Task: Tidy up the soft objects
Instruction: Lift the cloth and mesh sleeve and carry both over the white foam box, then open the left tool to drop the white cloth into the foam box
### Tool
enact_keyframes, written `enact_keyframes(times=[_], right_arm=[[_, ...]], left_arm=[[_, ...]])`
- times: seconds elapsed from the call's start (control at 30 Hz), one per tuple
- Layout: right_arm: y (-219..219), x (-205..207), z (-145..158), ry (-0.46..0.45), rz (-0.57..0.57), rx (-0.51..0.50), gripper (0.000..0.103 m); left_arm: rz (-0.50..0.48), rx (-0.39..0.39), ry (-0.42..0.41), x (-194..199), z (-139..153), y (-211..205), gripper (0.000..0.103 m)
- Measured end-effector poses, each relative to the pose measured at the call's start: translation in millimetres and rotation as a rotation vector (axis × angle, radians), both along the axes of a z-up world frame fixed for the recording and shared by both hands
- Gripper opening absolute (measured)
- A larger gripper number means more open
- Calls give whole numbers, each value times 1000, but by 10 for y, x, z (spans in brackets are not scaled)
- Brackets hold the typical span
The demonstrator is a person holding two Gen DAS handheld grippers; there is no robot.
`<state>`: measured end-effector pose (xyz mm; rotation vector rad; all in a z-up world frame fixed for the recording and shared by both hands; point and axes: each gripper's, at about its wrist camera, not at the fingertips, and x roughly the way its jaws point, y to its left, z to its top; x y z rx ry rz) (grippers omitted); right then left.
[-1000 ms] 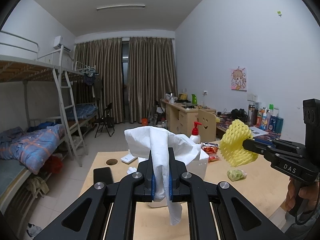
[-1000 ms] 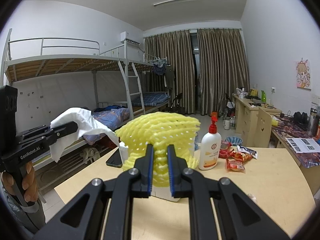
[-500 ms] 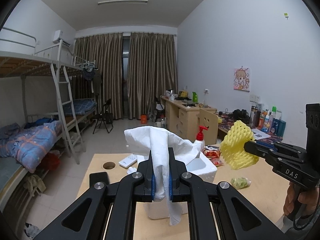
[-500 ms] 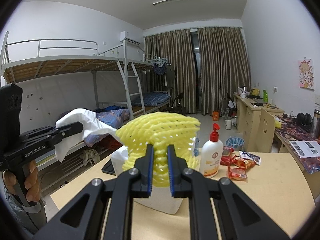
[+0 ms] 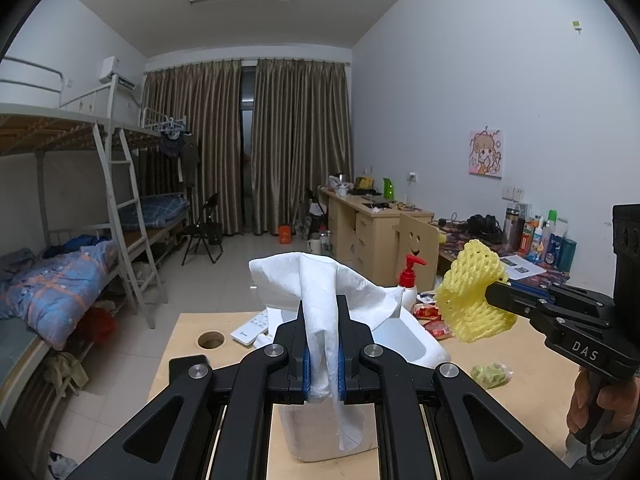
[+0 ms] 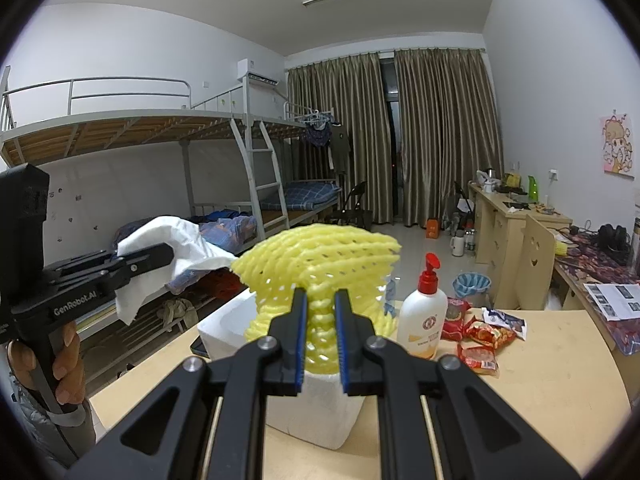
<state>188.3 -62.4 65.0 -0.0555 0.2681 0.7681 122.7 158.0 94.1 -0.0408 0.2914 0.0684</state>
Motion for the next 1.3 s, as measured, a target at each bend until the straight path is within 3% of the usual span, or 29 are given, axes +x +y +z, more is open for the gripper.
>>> enact_keyframes(times=[0.9, 1.13, 1.23, 1.3], right_arm=[[-83, 280, -59, 37, -51, 5, 16], [-109, 275, -55, 42, -66, 4, 16], [-116, 272, -54, 46, -73, 4, 16], [-123, 286, -56, 47, -74, 7, 16]], left_arm=[[-93, -34, 134, 899, -255, -112, 10], [-77, -43, 166, 1044, -328, -62, 11], [-70, -49, 184, 1110, -354, -39, 27], [-61, -45, 193, 1128, -363, -42, 49]])
